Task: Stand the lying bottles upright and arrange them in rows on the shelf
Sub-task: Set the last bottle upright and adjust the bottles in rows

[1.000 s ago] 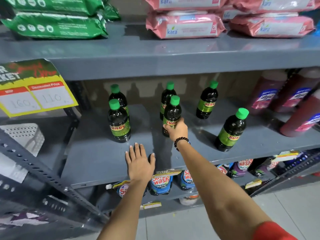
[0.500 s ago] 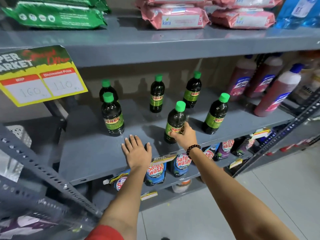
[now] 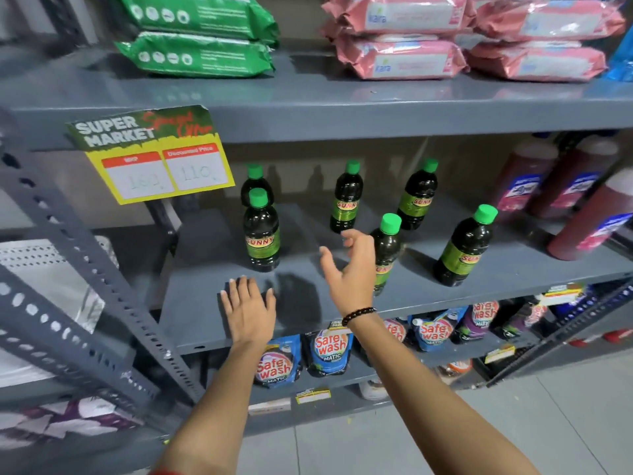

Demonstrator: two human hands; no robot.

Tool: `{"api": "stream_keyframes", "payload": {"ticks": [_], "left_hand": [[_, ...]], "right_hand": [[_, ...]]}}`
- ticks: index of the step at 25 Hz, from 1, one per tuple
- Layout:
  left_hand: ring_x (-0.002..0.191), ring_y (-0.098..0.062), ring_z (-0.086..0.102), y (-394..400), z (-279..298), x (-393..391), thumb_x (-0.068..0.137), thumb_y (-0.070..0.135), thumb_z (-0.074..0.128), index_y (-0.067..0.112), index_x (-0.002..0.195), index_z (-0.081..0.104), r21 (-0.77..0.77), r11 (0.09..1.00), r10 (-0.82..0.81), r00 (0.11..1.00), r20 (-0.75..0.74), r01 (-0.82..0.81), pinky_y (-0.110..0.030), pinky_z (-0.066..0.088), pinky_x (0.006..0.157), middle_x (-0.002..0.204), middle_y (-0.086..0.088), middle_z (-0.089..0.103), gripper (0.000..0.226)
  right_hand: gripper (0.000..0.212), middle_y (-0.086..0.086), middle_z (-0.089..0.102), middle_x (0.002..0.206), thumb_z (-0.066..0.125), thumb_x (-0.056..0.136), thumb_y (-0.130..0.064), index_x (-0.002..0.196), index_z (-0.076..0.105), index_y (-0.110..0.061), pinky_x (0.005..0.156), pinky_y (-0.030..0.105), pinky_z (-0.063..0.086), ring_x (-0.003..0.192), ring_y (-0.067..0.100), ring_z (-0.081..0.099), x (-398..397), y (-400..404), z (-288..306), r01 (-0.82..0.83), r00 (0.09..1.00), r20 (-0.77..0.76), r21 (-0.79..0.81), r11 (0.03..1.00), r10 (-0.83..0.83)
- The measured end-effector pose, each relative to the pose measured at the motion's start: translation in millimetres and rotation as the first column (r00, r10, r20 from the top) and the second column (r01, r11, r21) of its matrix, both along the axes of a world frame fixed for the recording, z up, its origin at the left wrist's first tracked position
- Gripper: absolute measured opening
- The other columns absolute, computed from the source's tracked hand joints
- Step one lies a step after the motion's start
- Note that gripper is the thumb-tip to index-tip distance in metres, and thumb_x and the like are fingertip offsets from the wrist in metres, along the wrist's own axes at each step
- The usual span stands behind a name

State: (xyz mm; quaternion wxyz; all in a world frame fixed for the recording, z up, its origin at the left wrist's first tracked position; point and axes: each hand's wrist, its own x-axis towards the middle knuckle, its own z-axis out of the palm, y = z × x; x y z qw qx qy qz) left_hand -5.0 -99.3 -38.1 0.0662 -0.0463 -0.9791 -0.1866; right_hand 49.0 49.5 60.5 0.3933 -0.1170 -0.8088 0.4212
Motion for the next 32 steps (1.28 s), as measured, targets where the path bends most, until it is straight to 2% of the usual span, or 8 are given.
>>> {"api": "stream_keyframes", "payload": {"ticks": [3, 6, 9, 11, 15, 19, 23, 32], "left_hand": [[0.138, -0.039, 0.022, -37.2, 2.5, -11.0, 0.094, 0.033, 0.041, -0.001, 0.133, 0.037, -0.034, 0.997, 0.073, 0.996, 0.045, -0.071, -0.056, 0.014, 0.114, 0.145, -0.022, 0.037, 0.053], [0.140, -0.038, 0.016, -62.5, 0.4, -21.3, 0.095, 0.036, 0.036, 0.001, 0.138, 0.029, -0.075, 0.990, 0.124, 0.987, 0.101, -0.117, -0.055, 0.011, 0.116, 0.150, -0.019, 0.028, 0.056], [0.141, -0.036, 0.015, -64.1, -3.7, -23.4, 0.095, 0.036, 0.033, 0.005, 0.140, 0.026, -0.061, 0.991, 0.124, 0.985, 0.117, -0.118, -0.055, 0.009, 0.116, 0.152, -0.016, 0.026, 0.055], [0.141, -0.035, 0.016, -63.0, -5.4, -24.4, 0.095, 0.035, 0.034, 0.006, 0.139, 0.027, -0.051, 0.990, 0.135, 0.985, 0.111, -0.130, -0.056, 0.009, 0.116, 0.152, -0.015, 0.027, 0.054], [0.141, -0.035, 0.017, -63.4, -5.2, -25.7, 0.095, 0.035, 0.034, 0.006, 0.139, 0.028, -0.059, 0.990, 0.136, 0.986, 0.097, -0.131, -0.055, 0.010, 0.115, 0.151, -0.014, 0.029, 0.053], [0.140, -0.035, 0.017, -62.9, -6.3, -23.7, 0.095, 0.033, 0.034, 0.006, 0.139, 0.029, -0.054, 0.991, 0.130, 0.987, 0.096, -0.125, -0.055, 0.011, 0.115, 0.151, -0.015, 0.029, 0.052], [0.140, -0.036, 0.017, -64.6, -8.1, -22.2, 0.095, 0.033, 0.034, 0.006, 0.139, 0.028, -0.071, 0.992, 0.115, 0.989, 0.094, -0.108, -0.055, 0.010, 0.115, 0.151, -0.015, 0.028, 0.052], [0.141, -0.037, 0.012, -71.4, 9.0, -28.1, 0.097, 0.031, 0.032, 0.005, 0.140, 0.026, -0.080, 0.995, 0.068, 0.974, 0.218, -0.051, -0.053, 0.010, 0.117, 0.153, -0.016, 0.022, 0.051]], "right_hand": [[0.041, 0.014, 0.053, 0.107, 0.066, 0.083, -0.022, 0.116, 0.049, -0.004, 0.087, 0.041, 0.047, 0.102, 0.027, 0.052, -32.9, -31.6, -6.0, -0.149, 0.969, 0.195, -0.036, 0.988, 0.153], [0.064, 0.020, 0.047, 0.128, 0.069, 0.080, -0.021, 0.131, 0.038, 0.001, 0.101, 0.039, 0.038, 0.121, 0.033, 0.044, -69.5, -53.9, -6.9, -0.233, 0.883, 0.406, -0.058, 0.971, 0.237], [0.086, 0.024, 0.038, 0.141, 0.074, 0.076, -0.022, 0.141, 0.023, 0.004, 0.103, 0.037, 0.036, 0.130, 0.036, 0.040, -99.4, -64.2, -3.2, -0.247, 0.822, 0.495, -0.138, 0.959, 0.283], [0.092, 0.021, 0.041, 0.143, 0.076, 0.074, -0.024, 0.144, 0.019, -0.002, 0.104, 0.037, 0.039, 0.130, 0.034, 0.043, -111.6, -68.9, -4.0, -0.250, 0.798, 0.503, -0.224, 0.942, 0.332], [0.060, 0.018, 0.066, 0.111, 0.077, 0.071, -0.023, 0.117, 0.043, -0.004, 0.085, 0.038, 0.053, 0.103, 0.035, 0.063, -112.8, -65.8, -6.4, -0.221, 0.823, 0.464, -0.267, 0.938, 0.326], [0.056, 0.017, 0.069, 0.105, 0.080, 0.067, -0.024, 0.109, 0.048, -0.004, 0.082, 0.037, 0.053, 0.099, 0.033, 0.064, -87.2, -63.2, -4.6, -0.253, 0.818, 0.474, -0.213, 0.944, 0.327], [0.053, 0.013, 0.067, 0.109, 0.079, 0.068, -0.022, 0.110, 0.049, -0.005, 0.075, 0.024, 0.043, 0.099, 0.027, 0.062, -52.2, -66.8, -6.7, -0.312, 0.806, 0.461, -0.200, 0.929, 0.370], [0.067, 0.009, 0.063, 0.118, 0.080, 0.068, -0.024, 0.123, 0.043, -0.011, 0.090, 0.031, 0.047, 0.108, 0.026, 0.060, -26.7, -72.3, -0.1, -0.339, 0.781, 0.481, -0.211, 0.917, 0.399]]}}
